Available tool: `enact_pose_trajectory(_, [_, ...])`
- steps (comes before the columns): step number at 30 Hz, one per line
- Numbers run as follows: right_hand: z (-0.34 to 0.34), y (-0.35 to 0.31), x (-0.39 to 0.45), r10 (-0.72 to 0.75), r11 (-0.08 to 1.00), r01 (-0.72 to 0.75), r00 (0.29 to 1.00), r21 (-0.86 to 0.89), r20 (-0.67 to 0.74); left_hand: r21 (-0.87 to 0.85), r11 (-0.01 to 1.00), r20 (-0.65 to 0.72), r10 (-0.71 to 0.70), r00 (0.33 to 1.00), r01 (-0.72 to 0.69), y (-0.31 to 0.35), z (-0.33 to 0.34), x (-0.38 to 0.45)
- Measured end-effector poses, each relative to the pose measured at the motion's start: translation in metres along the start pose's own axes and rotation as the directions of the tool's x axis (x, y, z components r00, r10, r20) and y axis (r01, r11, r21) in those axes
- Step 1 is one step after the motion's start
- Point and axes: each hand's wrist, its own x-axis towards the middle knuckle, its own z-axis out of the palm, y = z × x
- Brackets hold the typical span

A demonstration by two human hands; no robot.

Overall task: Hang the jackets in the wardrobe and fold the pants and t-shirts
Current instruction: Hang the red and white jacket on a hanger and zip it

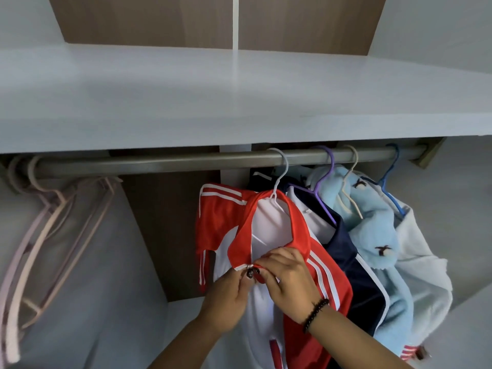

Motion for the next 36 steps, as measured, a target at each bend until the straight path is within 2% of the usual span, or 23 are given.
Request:
enact_pose_trajectory(2, [-0.003,-0.001,0.003,0.062,0.997,-0.062,0.998,0.051,0.007,-0.292,0.956,-0.042,-0.052,0.998,0.038,0.008,0.002,-0.002])
enact_pose_trajectory(3, [-0.005,-0.001,0.004,0.092,0.993,-0.093,0.996,0.078,0.011,-0.380,0.923,-0.061,-0.081,0.995,0.052,0.011,0.003,-0.003])
enact_pose_trajectory(7, [-0.011,0.001,0.005,0.107,0.990,-0.110,0.993,0.092,0.044,-0.561,0.826,-0.079,-0.125,0.989,0.059,0.014,0.013,-0.003])
enact_pose_trajectory(11, [-0.013,0.002,0.001,0.115,0.988,-0.112,0.993,0.106,-0.019,-0.505,0.856,-0.042,-0.155,0.987,0.113,-0.002,0.024,-0.005])
enact_pose_trajectory(13, [-0.017,0.002,0.002,0.132,0.984,-0.121,0.988,0.132,-0.077,-0.365,0.906,0.022,-0.224,0.974,0.216,-0.019,0.032,-0.011])
enact_pose_trajectory(16, [-0.024,-0.002,0.002,0.109,0.985,-0.098,0.991,0.141,-0.073,-0.222,0.900,0.049,-0.374,0.926,0.375,-0.041,0.043,-0.023])
enact_pose_trajectory(19, [-0.030,-0.006,-0.005,0.163,0.969,-0.167,0.986,0.181,0.038,-0.259,0.899,-0.133,-0.395,0.909,0.353,-0.028,0.032,-0.017])
enact_pose_trajectory(21, [-0.036,-0.006,-0.007,0.312,0.922,-0.324,0.946,0.210,0.092,-0.427,0.845,-0.279,-0.462,0.842,0.322,-0.006,0.009,-0.001])
enact_pose_trajectory(22, [-0.038,-0.005,-0.005,0.387,0.897,-0.388,0.921,0.213,0.047,-0.483,0.820,-0.321,-0.492,0.809,0.307,0.004,-0.005,0.009])
enact_pose_trajectory(23, [-0.041,-0.003,-0.001,0.455,0.875,-0.441,0.890,0.202,-0.026,-0.500,0.820,-0.354,-0.488,0.798,0.280,0.012,-0.018,0.020])
enact_pose_trajectory(25, [-0.046,0.001,0.011,0.558,0.828,-0.540,0.820,0.152,-0.127,-0.475,0.859,-0.372,-0.392,0.842,0.190,0.025,-0.037,0.041])
enact_pose_trajectory(29, [-0.046,0.007,0.036,0.706,0.706,-0.708,0.702,0.020,-0.094,-0.274,0.962,-0.286,-0.098,0.953,0.016,0.048,-0.041,0.084])
enact_pose_trajectory(32, [-0.040,0.014,0.047,0.684,0.715,-0.691,0.723,-0.106,-0.099,-0.134,0.990,-0.228,0.006,0.974,-0.037,0.056,-0.028,0.111])
enact_pose_trajectory(36, [-0.044,0.024,0.045,0.654,0.739,-0.669,0.741,-0.085,-0.151,-0.099,0.994,-0.325,0.015,0.946,-0.050,0.050,-0.030,0.126])
